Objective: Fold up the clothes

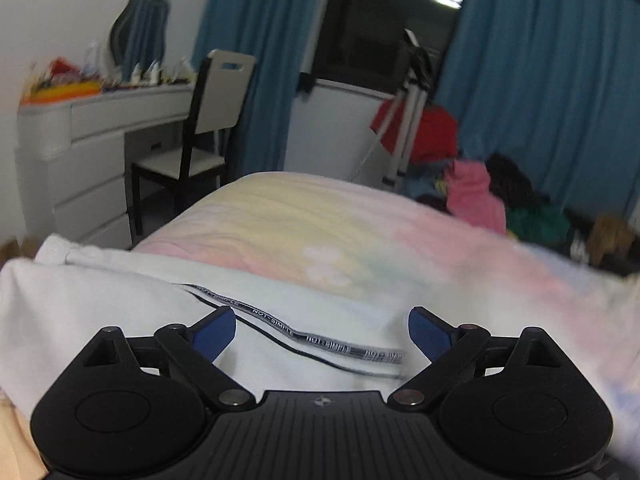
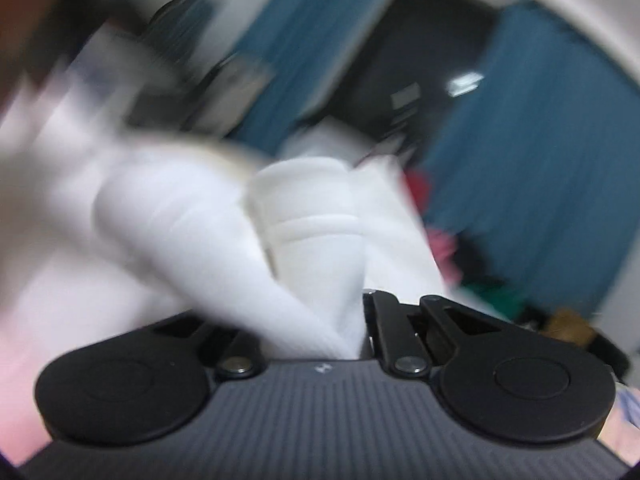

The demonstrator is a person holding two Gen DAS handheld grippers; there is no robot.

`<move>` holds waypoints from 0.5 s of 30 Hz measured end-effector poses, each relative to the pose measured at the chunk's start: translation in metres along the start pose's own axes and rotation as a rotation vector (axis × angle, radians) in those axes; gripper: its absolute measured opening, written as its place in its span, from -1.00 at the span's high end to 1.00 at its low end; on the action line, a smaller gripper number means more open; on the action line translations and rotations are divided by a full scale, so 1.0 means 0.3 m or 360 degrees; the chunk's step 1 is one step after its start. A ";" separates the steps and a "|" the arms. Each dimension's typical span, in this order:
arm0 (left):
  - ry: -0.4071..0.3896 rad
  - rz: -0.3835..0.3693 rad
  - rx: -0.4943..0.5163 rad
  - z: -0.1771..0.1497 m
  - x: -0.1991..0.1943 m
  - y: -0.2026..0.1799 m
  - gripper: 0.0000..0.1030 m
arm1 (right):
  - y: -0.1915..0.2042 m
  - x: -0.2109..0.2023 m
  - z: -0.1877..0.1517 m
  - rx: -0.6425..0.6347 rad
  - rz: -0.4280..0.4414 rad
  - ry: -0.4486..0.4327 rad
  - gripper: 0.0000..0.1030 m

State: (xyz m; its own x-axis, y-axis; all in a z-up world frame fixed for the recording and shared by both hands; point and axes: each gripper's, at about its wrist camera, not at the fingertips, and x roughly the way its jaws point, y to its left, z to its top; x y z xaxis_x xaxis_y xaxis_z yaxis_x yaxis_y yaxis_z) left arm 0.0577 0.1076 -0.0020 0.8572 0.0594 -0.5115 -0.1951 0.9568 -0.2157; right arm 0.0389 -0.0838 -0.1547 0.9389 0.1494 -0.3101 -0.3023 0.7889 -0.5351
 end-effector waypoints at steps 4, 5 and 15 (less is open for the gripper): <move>0.0023 -0.0058 -0.0105 0.020 0.000 0.040 -0.84 | 0.049 0.016 -0.014 -0.0100 0.0002 0.0071 0.81; 0.0028 -0.0078 -0.0124 0.023 0.001 0.048 -0.84 | 0.038 0.011 0.003 -0.0074 -0.0010 0.0076 0.81; 0.0008 -0.0170 0.0083 -0.032 0.045 0.009 -0.84 | 0.101 0.090 0.145 0.0088 0.0026 0.0184 0.76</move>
State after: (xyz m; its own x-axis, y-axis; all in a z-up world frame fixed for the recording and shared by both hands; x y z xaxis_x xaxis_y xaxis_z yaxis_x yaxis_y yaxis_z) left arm 0.0641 0.1083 -0.0175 0.8694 -0.0447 -0.4922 -0.0777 0.9712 -0.2254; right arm 0.0624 -0.0301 -0.1451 0.9077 0.0951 -0.4086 -0.3046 0.8192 -0.4860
